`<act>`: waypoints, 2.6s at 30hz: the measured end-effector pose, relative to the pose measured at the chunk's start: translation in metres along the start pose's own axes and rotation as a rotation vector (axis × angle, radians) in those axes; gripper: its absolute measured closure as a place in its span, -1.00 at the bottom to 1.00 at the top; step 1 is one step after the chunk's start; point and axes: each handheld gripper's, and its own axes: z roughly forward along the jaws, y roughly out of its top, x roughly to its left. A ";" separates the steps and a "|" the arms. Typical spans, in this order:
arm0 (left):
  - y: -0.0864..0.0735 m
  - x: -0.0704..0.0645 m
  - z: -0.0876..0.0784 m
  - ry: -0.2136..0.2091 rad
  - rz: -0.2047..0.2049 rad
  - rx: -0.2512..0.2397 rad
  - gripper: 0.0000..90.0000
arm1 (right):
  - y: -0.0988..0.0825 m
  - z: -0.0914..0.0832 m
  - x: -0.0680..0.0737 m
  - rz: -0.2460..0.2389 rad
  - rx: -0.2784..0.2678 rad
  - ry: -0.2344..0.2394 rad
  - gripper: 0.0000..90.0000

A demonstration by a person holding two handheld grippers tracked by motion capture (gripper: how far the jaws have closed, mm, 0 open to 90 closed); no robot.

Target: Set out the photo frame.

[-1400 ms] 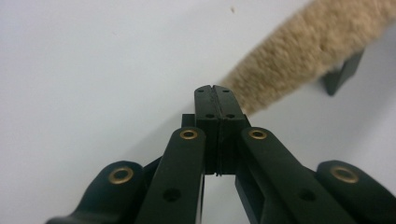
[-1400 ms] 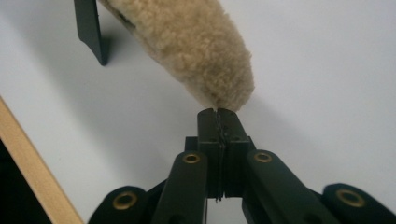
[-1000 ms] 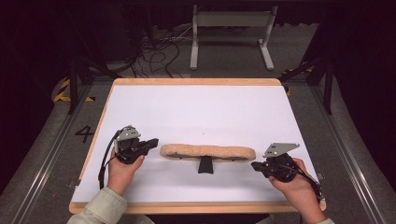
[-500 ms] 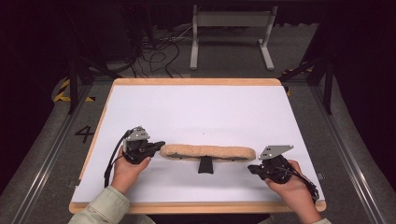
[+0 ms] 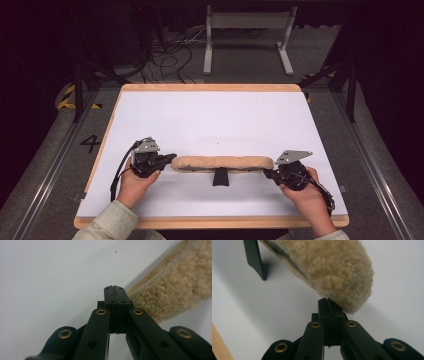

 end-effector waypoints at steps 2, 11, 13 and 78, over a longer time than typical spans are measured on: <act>-0.001 -0.002 -0.002 -0.006 0.023 0.009 1.00 | 0.002 0.001 -0.002 0.009 -0.002 -0.012 1.00; -0.004 -0.010 -0.007 -0.046 0.059 0.027 1.00 | 0.020 0.017 -0.019 0.037 -0.012 -0.032 1.00; -0.005 -0.010 -0.007 -0.059 0.049 0.028 1.00 | 0.025 0.022 -0.022 0.038 -0.013 -0.038 1.00; 0.005 -0.079 0.022 -0.497 0.331 0.176 1.00 | 0.026 -0.017 -0.023 0.114 -0.183 -0.032 1.00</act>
